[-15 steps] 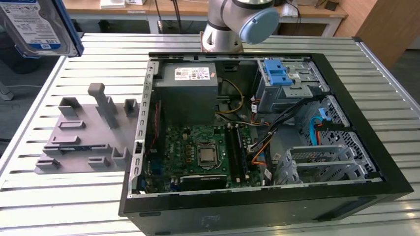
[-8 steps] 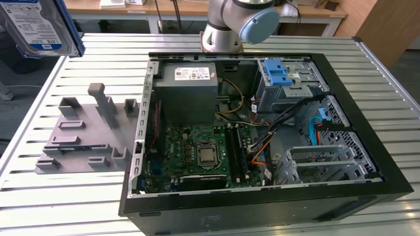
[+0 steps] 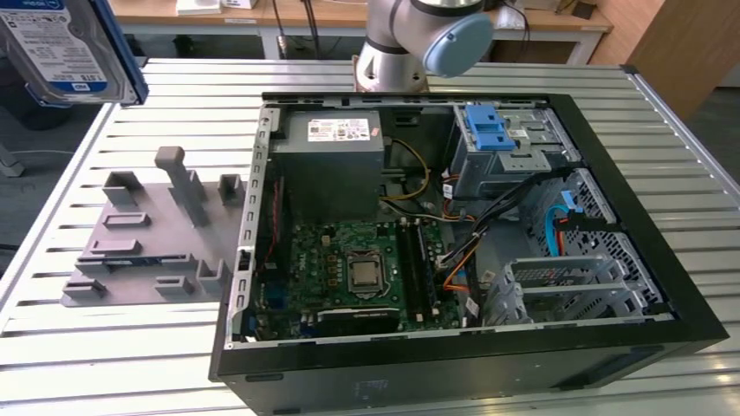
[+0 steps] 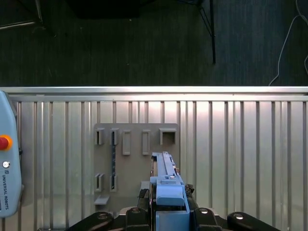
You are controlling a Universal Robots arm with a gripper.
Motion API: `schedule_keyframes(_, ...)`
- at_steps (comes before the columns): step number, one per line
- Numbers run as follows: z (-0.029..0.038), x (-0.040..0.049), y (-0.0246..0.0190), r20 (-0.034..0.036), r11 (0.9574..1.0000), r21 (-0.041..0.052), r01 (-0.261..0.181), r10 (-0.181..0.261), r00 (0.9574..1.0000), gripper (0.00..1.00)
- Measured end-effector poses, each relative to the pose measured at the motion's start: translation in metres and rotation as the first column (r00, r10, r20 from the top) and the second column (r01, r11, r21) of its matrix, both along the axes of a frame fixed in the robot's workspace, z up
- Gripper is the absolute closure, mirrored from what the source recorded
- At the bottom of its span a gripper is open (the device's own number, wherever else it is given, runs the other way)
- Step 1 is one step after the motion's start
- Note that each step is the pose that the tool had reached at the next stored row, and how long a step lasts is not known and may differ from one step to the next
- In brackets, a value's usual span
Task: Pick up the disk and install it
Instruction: 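Pick up the disk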
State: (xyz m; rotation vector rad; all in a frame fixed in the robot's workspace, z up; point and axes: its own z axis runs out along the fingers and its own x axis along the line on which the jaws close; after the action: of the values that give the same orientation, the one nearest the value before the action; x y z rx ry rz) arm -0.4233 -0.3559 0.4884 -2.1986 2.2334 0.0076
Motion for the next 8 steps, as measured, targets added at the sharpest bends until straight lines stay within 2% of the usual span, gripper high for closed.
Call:
schedule_keyframes(4,-0.0001,-0.0001,-0.0079,0.0001,1.0,0.0011,0.0,0.0,1.0,0.64)
schedule_keyframes(8,-0.0001,0.001,-0.0091,0.0002,1.0,0.0011,0.0,0.0,1.0,0.64)
